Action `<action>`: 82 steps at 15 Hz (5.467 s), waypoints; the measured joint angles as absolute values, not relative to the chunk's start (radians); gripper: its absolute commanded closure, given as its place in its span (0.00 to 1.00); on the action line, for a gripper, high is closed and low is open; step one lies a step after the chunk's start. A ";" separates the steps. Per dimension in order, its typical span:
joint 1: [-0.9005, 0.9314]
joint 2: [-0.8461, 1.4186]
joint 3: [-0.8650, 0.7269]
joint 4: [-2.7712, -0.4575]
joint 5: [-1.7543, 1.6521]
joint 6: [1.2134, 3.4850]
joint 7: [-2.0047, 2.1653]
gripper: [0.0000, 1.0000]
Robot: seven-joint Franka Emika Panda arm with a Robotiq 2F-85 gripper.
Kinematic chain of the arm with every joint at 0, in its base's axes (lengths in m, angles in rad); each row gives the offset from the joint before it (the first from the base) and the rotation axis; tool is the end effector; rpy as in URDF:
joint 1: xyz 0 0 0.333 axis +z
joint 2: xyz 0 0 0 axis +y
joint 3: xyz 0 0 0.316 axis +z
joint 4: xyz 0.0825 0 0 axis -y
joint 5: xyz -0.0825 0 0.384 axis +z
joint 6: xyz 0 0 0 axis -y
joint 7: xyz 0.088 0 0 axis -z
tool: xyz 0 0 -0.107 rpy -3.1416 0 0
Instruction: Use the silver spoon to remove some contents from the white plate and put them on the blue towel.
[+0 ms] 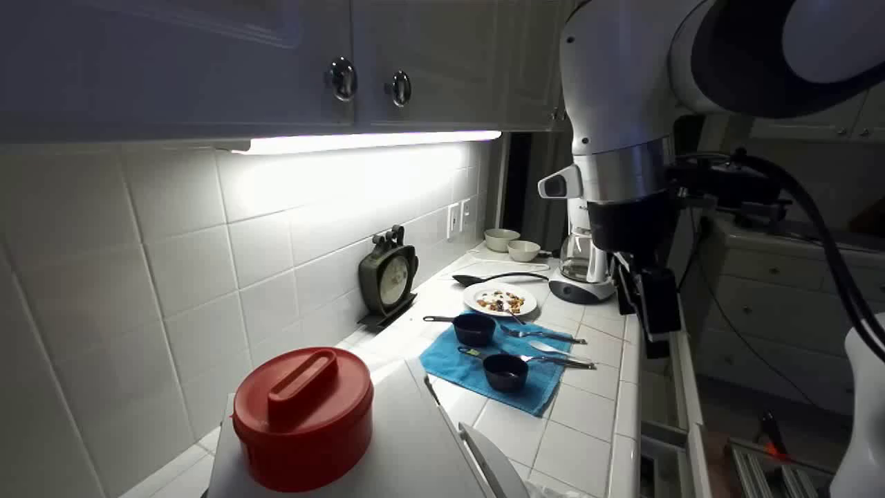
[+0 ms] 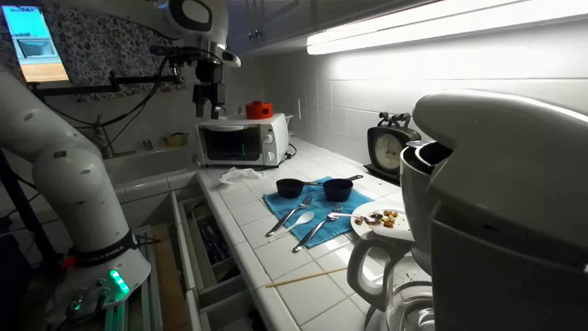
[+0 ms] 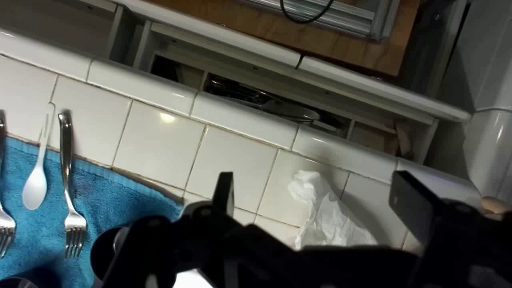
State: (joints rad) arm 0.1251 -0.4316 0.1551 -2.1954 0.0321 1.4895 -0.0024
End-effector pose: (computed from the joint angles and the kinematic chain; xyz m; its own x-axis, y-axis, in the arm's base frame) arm 0.3739 0.1191 0.5326 0.9309 0.2405 -0.2749 0.2591 -0.9653 0.0325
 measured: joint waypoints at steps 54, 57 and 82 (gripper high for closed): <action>-0.210 -0.165 -0.209 -2.410 -0.017 2.472 0.081 0.00; -0.222 -0.120 -0.241 -2.407 -0.004 2.540 0.068 0.00; -0.262 0.234 -0.220 -2.218 0.207 2.753 -0.073 0.46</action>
State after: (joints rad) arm -0.2617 0.2337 -0.2200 -2.2182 0.2073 2.7525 -0.0727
